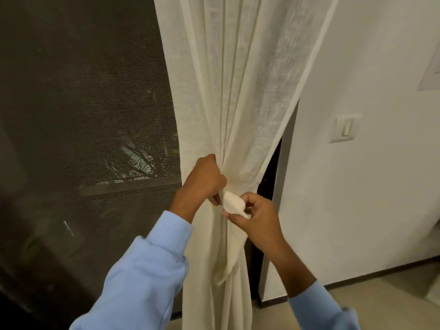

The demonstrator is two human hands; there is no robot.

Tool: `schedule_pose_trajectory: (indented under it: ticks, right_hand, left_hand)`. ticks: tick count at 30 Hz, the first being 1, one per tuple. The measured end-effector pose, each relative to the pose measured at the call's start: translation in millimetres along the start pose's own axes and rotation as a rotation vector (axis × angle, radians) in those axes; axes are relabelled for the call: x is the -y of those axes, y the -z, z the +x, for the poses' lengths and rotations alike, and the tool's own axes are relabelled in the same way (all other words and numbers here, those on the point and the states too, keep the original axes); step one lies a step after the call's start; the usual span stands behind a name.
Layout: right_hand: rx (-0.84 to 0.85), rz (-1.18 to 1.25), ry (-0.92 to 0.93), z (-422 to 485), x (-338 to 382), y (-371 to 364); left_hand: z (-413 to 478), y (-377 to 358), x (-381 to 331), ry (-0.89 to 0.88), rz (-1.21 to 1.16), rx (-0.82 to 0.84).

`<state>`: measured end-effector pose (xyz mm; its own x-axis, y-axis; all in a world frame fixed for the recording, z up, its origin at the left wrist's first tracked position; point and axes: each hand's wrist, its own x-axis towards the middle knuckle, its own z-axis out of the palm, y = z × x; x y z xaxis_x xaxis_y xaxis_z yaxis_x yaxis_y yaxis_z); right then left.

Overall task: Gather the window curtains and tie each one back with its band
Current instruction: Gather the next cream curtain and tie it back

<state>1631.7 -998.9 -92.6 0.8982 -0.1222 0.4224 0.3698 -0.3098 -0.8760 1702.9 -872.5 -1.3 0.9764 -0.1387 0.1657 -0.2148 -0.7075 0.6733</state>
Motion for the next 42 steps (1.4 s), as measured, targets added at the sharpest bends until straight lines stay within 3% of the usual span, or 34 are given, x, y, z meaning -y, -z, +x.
schedule_pose_trajectory:
  ticks: [3,5,12,18,22,26,29,32,36,39,41,42]
  right_hand:
    - [0.195,0.238,-0.184,2.3,-0.4,17.8]
    - [0.219,0.370,-0.229,4.7,-6.2,33.2]
    - [0.019,0.114,-0.219,47.4,-41.2,85.2]
    - [-0.021,0.122,-0.310,93.6,-67.4,82.5]
    - [0.002,0.184,-0.358,109.5,-61.5,37.7]
    - [0.034,0.140,-0.356,110.9,-48.9,4.5]
    - [0.061,0.208,-0.415,108.3,-41.7,-8.0]
    - [0.020,0.336,-0.515,108.9,-34.1,-15.0]
    - [0.054,0.374,-0.444,108.7,-37.4,-20.1]
    - [0.130,0.187,-0.412,109.6,-43.9,-27.3]
    - [0.044,0.045,-0.414,106.2,-45.9,-28.3]
    - [-0.008,0.089,-0.403,101.2,-44.9,-28.2]
  left_hand:
    - [1.9,-0.4,2.7,0.028,-0.028,0.009]
    - [4.2,-0.6,5.6,0.046,-0.046,0.017]
    - [5.0,-3.2,21.2,-0.106,0.116,-0.097]
    - [-0.2,-21.1,27.4,-0.221,-0.396,-0.035]
    - [-4.8,-33.9,29.3,-0.182,-0.652,0.010]
    - [-8.0,-40.1,28.1,-0.202,-0.801,-0.052]
    - [-7.7,-39.5,28.5,-0.226,-0.771,-0.062]
    - [-4.6,-34.2,29.1,-0.204,-0.742,0.038]
    - [-1.5,-25.2,32.1,-0.215,-0.649,0.174]
    - [-3.6,-22.0,27.8,-0.271,-0.490,0.223]
    - [-2.7,-18.1,26.8,-0.338,-0.422,0.194]
    - [-1.6,-15.4,26.9,-0.368,-0.381,0.189]
